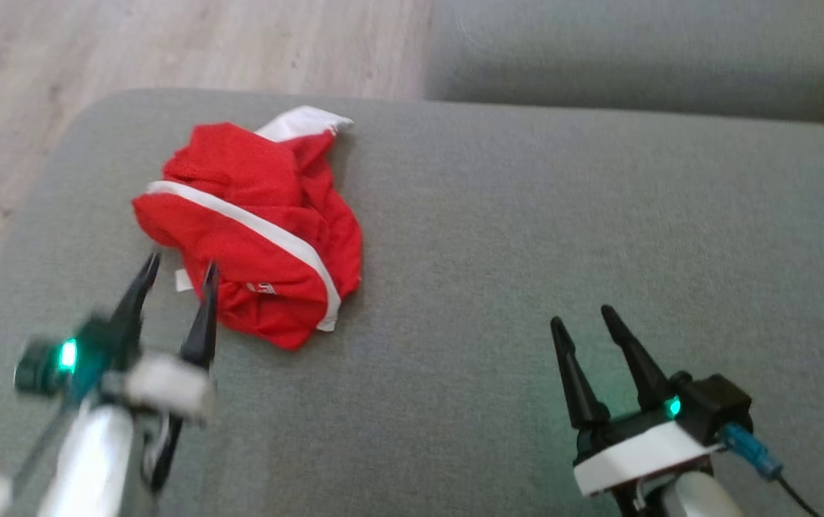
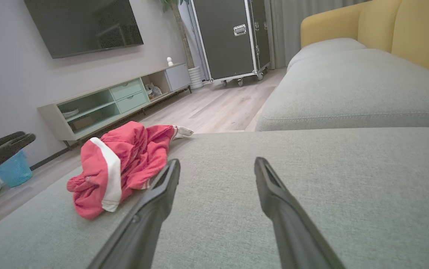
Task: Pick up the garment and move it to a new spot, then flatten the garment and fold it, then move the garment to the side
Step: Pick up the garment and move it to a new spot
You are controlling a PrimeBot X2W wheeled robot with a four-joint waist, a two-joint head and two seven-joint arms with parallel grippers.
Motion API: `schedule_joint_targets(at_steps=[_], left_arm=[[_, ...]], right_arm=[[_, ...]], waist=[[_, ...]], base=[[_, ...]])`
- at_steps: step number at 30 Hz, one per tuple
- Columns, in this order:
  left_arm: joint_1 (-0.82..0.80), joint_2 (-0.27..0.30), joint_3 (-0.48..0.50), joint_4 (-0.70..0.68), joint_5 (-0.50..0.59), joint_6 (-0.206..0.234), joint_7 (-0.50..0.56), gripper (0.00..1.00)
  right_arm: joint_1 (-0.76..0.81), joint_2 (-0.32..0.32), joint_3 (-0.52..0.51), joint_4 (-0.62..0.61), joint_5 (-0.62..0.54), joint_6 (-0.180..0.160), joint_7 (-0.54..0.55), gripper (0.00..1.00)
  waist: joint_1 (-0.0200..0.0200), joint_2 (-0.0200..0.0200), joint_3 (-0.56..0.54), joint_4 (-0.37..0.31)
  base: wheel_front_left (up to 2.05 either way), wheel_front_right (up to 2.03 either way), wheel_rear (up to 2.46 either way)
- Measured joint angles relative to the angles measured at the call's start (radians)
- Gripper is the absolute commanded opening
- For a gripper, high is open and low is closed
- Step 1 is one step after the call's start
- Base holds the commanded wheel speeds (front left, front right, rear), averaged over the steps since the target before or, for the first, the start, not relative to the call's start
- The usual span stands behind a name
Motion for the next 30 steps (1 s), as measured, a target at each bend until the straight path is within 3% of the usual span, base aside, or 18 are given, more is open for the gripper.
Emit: schedule_joint_targets(at_steps=[5, 12, 20, 21, 22, 23, 30], left_arm=[[-0.187, 0.097, -0.200, 0.077, -0.148, -0.008, 0.209, 1.00], [-0.324, 0.246, -0.425, 0.122, -0.314, -0.008, 0.345, 1.00], [-0.368, 0.283, -0.523, 0.203, -0.386, -0.008, 0.379, 1.00], [-0.373, 0.284, -0.533, 0.214, -0.396, -0.008, 0.380, 0.72], [-0.376, 0.285, -0.546, 0.223, -0.405, -0.008, 0.380, 0.29], [-0.378, 0.284, -0.556, 0.230, -0.413, -0.008, 0.379, 0.00], [-0.393, 0.285, -0.563, 0.248, -0.434, -0.007, 0.223, 0.00]], right_arm=[[-0.041, 0.000, -0.007, -0.001, -0.001, 0.000, 0.000, 1.00], [-0.074, -0.001, -0.017, -0.009, -0.001, 0.000, 0.000, 1.00], [-0.092, -0.001, -0.018, -0.010, 0.001, 0.000, 0.000, 1.00], [-0.093, -0.001, -0.018, -0.011, 0.001, 0.000, 0.000, 1.00], [-0.093, -0.001, -0.018, -0.011, 0.001, 0.000, 0.000, 1.00], [-0.093, -0.001, -0.019, -0.011, 0.001, 0.000, 0.000, 1.00], [-0.092, -0.001, -0.023, -0.010, 0.001, 0.000, 0.000, 1.00]], waist=[[0.0000, 0.0000, 0.048, -0.035], [0.0001, 0.0000, 0.106, -0.090], [0.0000, 0.0000, 0.139, -0.130], [-0.0001, 0.0000, 0.142, -0.134], [-0.0001, 0.0000, 0.144, -0.137], [0.0000, 0.0000, 0.144, -0.140], [-0.0002, 0.0000, 0.122, -0.146]], base=[[0.00, 0.00, 0.00], [0.00, 0.00, 0.00], [0.00, 0.00, 0.00], [0.00, 0.00, 0.00], [0.00, 0.00, 0.00], [0.00, 0.00, 0.00], [0.00, 0.00, 0.00]])
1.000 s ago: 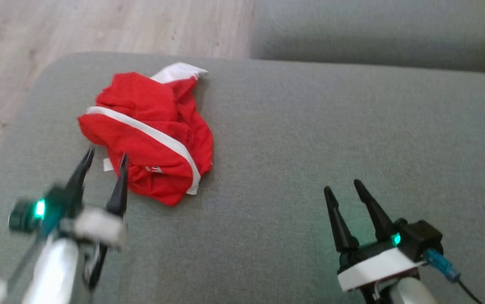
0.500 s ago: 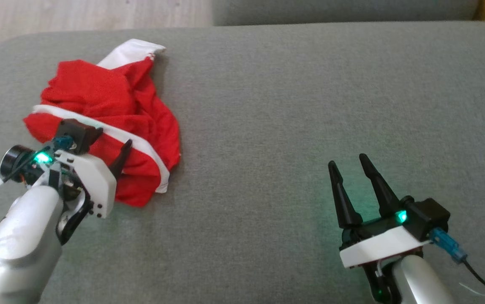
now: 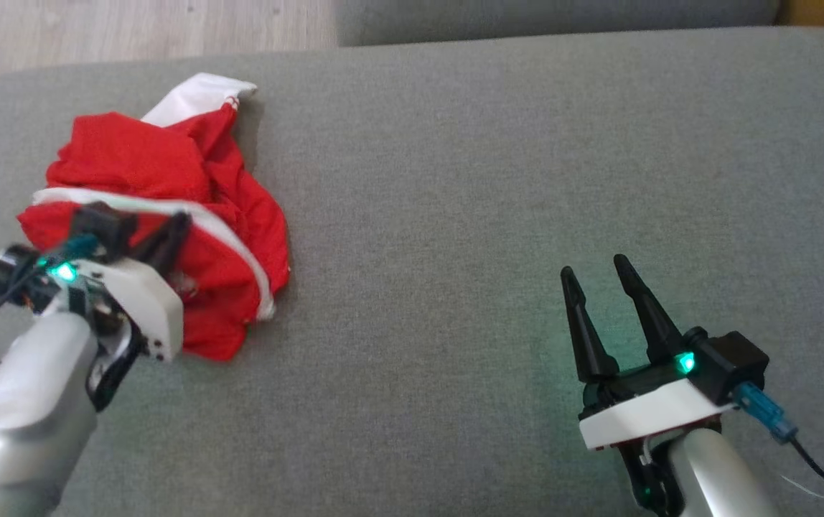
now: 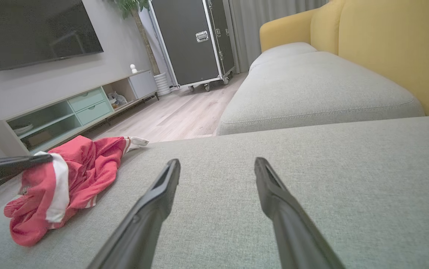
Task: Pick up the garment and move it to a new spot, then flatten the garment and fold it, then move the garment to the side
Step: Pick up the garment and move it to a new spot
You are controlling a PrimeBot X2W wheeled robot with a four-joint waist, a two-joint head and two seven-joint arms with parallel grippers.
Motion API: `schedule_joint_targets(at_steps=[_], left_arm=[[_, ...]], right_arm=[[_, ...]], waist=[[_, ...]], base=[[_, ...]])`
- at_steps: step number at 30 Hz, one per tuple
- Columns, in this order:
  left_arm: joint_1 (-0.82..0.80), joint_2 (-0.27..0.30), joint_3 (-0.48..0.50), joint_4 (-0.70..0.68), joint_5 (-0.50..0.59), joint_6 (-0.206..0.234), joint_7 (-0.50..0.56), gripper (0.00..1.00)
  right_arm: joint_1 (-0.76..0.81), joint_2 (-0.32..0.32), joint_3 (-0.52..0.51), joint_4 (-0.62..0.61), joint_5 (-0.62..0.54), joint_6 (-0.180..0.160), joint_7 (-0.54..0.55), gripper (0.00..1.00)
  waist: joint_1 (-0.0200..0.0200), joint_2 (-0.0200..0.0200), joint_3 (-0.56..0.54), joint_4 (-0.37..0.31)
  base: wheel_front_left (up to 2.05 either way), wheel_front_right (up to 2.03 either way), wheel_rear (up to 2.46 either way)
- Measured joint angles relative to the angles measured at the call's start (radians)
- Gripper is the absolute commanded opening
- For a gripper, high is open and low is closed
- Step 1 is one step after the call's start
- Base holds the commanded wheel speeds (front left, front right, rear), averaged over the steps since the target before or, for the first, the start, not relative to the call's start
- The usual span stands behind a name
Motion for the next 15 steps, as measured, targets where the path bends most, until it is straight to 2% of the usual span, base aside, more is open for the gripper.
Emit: schedule_joint_targets(at_steps=[4, 8, 15], left_arm=[[-0.015, -0.002, 0.036, -0.022, 0.000, 0.021, -0.130, 0.00], [-0.016, -0.002, 0.076, -0.093, 0.000, 0.068, -0.236, 0.00], [0.006, 0.007, 0.119, -0.263, -0.001, 0.135, -0.309, 0.00]], right_arm=[[0.003, 0.000, -0.003, 0.003, 0.000, 0.000, 0.000, 1.00], [0.007, 0.000, -0.003, 0.006, 0.002, 0.000, 0.000, 1.00], [0.039, 0.000, 0.000, 0.018, 0.015, 0.000, 0.000, 1.00]], waist=[[0.0000, 0.0000, -0.030, 0.004], [-0.0001, 0.0000, -0.065, 0.011], [-0.0002, 0.0000, -0.119, 0.022]], base=[[0.00, 0.00, 0.00], [0.00, 0.00, 0.00], [0.00, 0.00, 0.00]])
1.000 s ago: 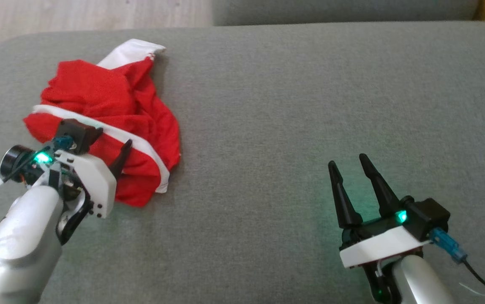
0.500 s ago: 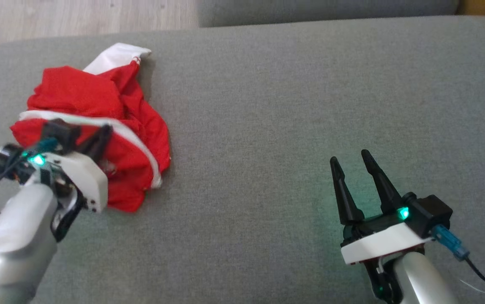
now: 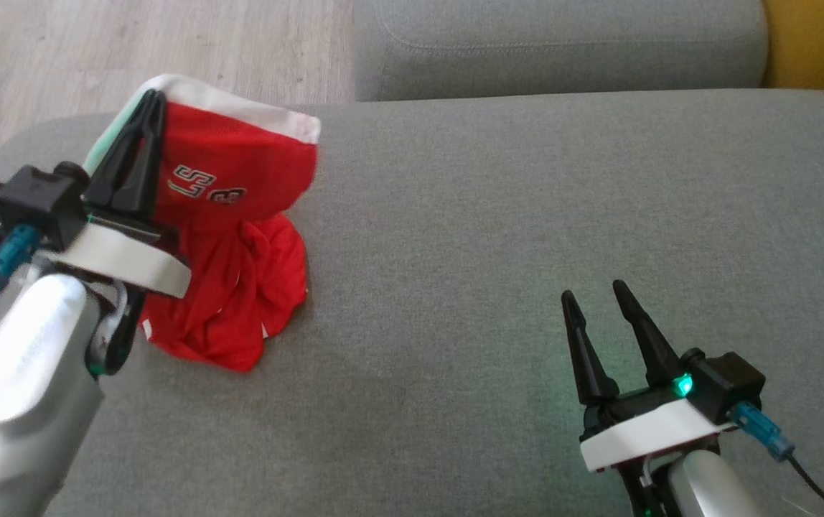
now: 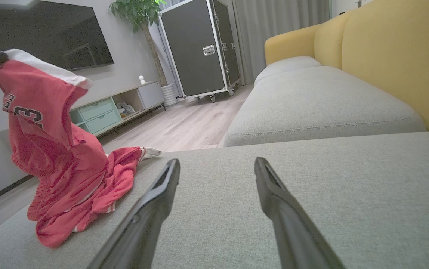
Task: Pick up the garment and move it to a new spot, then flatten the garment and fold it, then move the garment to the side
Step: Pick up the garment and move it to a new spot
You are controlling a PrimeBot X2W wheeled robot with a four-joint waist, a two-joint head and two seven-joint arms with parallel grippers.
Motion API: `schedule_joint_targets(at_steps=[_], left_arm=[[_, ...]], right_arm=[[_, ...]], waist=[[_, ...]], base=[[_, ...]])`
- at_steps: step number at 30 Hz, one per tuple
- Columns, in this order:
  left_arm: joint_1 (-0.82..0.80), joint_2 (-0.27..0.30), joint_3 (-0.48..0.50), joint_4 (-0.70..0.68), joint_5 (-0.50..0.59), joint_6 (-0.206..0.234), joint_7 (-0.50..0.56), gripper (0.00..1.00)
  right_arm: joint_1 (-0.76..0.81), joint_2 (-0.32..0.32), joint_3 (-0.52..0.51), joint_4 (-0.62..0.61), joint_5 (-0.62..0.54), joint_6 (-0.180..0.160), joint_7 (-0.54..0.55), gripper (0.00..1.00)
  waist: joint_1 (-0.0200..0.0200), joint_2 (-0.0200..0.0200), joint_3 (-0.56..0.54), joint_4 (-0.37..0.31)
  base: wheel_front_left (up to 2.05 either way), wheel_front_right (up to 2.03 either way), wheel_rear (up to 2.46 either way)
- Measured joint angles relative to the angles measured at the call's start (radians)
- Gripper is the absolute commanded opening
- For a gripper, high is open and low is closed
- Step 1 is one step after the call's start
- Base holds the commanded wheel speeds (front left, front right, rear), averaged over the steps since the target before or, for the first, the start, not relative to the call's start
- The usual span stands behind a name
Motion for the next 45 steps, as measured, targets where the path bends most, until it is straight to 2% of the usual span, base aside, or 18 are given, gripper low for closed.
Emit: schedule_joint_targets(at_steps=[6, 11, 20, 28, 33, 36, 40, 41, 45], left_arm=[[0.032, 0.030, 0.004, -0.161, 0.055, 0.061, -0.026, 0.00], [0.025, 0.035, 0.002, -0.292, 0.095, 0.084, -0.030, 0.00], [-0.064, 0.024, -0.050, -0.459, 0.145, 0.080, 0.029, 0.00], [-0.174, -0.020, -0.104, -0.543, 0.150, 0.055, 0.135, 0.00], [-0.242, -0.037, -0.129, -0.537, 0.151, 0.029, 0.190, 0.00], [-0.291, -0.038, -0.147, -0.489, 0.162, -0.001, 0.229, 0.00], [-0.346, -0.038, -0.167, -0.375, 0.168, -0.040, 0.259, 0.00], [-0.367, -0.038, -0.169, -0.304, 0.174, -0.053, 0.261, 0.00], [-0.427, -0.060, -0.186, -0.153, 0.187, -0.074, 0.255, 0.00]], right_arm=[[0.007, 0.000, 0.007, -0.001, 0.013, 0.000, 0.000, 1.00], [0.006, 0.000, 0.007, -0.002, 0.014, 0.000, 0.000, 1.00], [-0.009, 0.000, 0.005, -0.021, 0.033, 0.000, 0.000, 1.00], [-0.045, 0.000, -0.005, -0.055, 0.074, 0.000, -0.001, 1.00], [-0.075, 0.000, -0.002, -0.076, 0.108, 0.000, -0.001, 1.00], [-0.104, 0.000, 0.004, -0.100, 0.143, 0.000, -0.001, 1.00], [-0.137, 0.000, 0.023, -0.132, 0.184, 0.000, -0.001, 1.00], [-0.147, 0.000, 0.042, -0.145, 0.199, 0.000, -0.001, 1.00], [-0.160, 0.000, 0.065, -0.163, 0.225, 0.000, -0.001, 1.00]], waist=[[0.0001, 0.0000, -0.015, -0.020], [0.0001, 0.0000, -0.016, -0.054], [0.0002, 0.0000, -0.005, -0.147], [0.0002, 0.0000, 0.030, -0.260], [0.0002, 0.0000, 0.066, -0.319], [0.0003, 0.0000, 0.101, -0.367], [0.0004, 0.0000, 0.153, -0.434], [0.0004, 0.0000, 0.178, -0.470], [0.0004, 0.0000, 0.231, -0.538]], base=[[0.00, 0.00, 0.00], [0.00, 0.00, 0.00], [0.00, 0.00, 0.00], [0.00, 0.00, 0.00], [0.00, 0.00, 0.00], [0.00, 0.00, 0.00], [0.00, 0.00, 0.00], [0.00, 0.00, 0.00], [0.00, 0.00, 0.00]])
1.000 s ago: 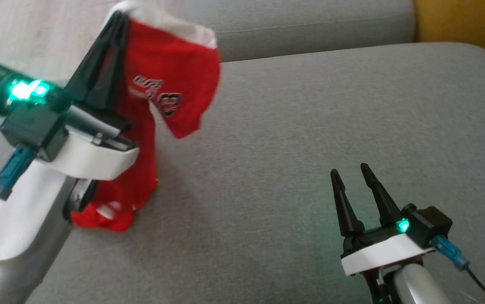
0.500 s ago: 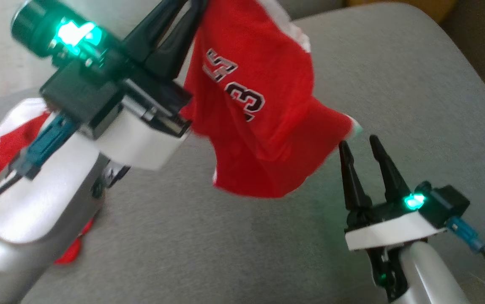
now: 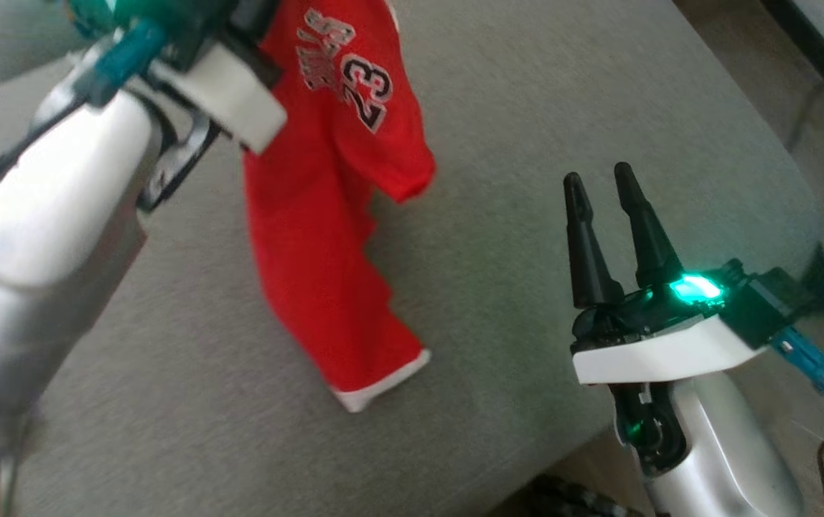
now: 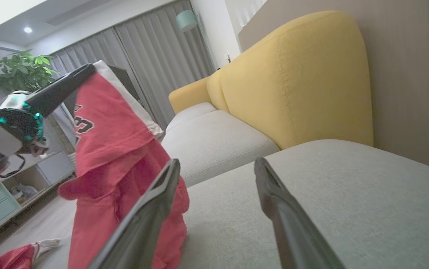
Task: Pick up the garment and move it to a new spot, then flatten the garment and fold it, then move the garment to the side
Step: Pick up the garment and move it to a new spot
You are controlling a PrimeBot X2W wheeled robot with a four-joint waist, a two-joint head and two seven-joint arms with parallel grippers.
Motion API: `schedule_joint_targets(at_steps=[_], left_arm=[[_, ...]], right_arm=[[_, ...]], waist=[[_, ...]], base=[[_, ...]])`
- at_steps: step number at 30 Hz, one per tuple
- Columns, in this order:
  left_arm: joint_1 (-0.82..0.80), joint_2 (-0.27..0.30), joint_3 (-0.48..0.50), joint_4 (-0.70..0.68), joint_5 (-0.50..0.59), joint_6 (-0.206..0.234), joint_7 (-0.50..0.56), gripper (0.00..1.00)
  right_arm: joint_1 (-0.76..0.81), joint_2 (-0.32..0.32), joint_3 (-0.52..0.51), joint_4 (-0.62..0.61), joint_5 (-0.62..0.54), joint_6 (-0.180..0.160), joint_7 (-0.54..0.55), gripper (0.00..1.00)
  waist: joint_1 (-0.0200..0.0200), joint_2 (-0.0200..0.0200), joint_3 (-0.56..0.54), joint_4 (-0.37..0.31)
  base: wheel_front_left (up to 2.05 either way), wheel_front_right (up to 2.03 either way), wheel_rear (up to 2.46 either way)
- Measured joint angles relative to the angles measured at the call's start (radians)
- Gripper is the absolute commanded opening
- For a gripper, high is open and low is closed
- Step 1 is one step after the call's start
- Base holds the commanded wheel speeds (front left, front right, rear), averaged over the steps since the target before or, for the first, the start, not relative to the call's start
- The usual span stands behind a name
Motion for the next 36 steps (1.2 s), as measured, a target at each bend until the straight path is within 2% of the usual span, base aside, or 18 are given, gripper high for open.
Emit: schedule_joint_targets(at_steps=[1, 2, 3, 5, 10, 19, 24, 30, 36], left_arm=[[-0.019, -0.016, -0.005, 0.043, 0.000, 0.000, -0.009, 0.49], [-0.039, -0.033, -0.008, 0.086, 0.002, -0.001, -0.021, 0.49], [-0.058, -0.050, -0.009, 0.128, 0.009, -0.008, -0.037, 1.00], [-0.095, -0.078, -0.011, 0.208, 0.018, -0.013, -0.068, 1.00], [-0.128, -0.094, -0.008, 0.329, 0.017, -0.018, -0.158, 1.00], [-0.064, -0.090, 0.022, 0.373, -0.022, -0.013, -0.278, 1.00], [0.095, -0.064, 0.051, 0.327, -0.057, 0.030, -0.306, 1.00], [0.344, -0.043, 0.102, 0.208, -0.112, 0.094, -0.315, 1.00], [0.637, -0.076, 0.222, 0.026, -0.131, 0.182, -0.316, 1.00]], right_arm=[[0.000, 0.000, 0.002, -0.002, 0.001, 0.000, 0.000, 1.00], [0.000, 0.000, 0.002, -0.005, 0.002, 0.000, 0.000, 1.00], [0.000, 0.000, 0.001, -0.008, 0.007, 0.000, 0.000, 1.00], [0.000, 0.001, 0.001, -0.013, 0.007, 0.000, 0.000, 1.00], [-0.002, 0.001, -0.002, -0.014, 0.007, 0.000, 0.000, 1.00], [-0.004, 0.001, -0.041, 0.015, -0.061, 0.000, 0.000, 1.00], [0.000, 0.000, -0.063, 0.044, -0.112, 0.000, 0.000, 1.00], [0.025, 0.000, -0.101, 0.074, -0.158, 0.000, 0.000, 1.00], [0.094, 0.001, -0.140, 0.109, -0.188, 0.000, 0.000, 1.00]], waist=[[0.0000, 0.0000, 0.014, -0.014], [0.0000, 0.0000, 0.028, -0.025], [0.0000, 0.0000, 0.043, -0.033], [0.0002, 0.0000, 0.068, -0.047], [0.0000, 0.0000, 0.095, -0.052], [-0.0002, 0.0000, 0.056, 0.067], [-0.0003, 0.0000, 0.007, 0.145], [-0.0003, 0.0000, -0.061, 0.241], [-0.0005, 0.0000, -0.125, 0.332]], base=[[0.00, 0.00, 0.00], [0.00, 0.00, 0.00], [0.00, 0.00, 0.00], [0.00, 0.00, 0.00], [0.00, 0.00, 0.00], [0.00, 0.00, 0.00], [0.00, 0.00, 0.00], [0.00, 0.00, 0.00], [0.00, 0.00, 0.00]])
